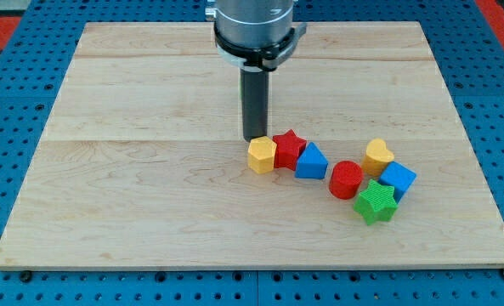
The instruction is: Move the red star and yellow hexagon to the group of objects
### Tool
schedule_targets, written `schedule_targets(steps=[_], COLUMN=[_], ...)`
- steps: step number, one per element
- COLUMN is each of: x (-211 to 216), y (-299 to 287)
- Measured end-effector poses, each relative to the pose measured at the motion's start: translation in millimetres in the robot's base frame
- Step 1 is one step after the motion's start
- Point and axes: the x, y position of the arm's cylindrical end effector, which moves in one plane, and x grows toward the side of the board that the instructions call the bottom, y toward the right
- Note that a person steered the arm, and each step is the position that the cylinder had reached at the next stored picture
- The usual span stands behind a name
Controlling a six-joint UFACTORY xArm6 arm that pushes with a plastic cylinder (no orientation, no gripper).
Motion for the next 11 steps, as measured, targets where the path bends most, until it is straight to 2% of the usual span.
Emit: schedule_targets(steps=[2,3,4,5,7,8,11], x=[32.1,37.8,37.9,38.6,44.9,58.5,84.4], y=[25.6,14.2,-67.2,-106.9,-139.6,-133.3,10.5])
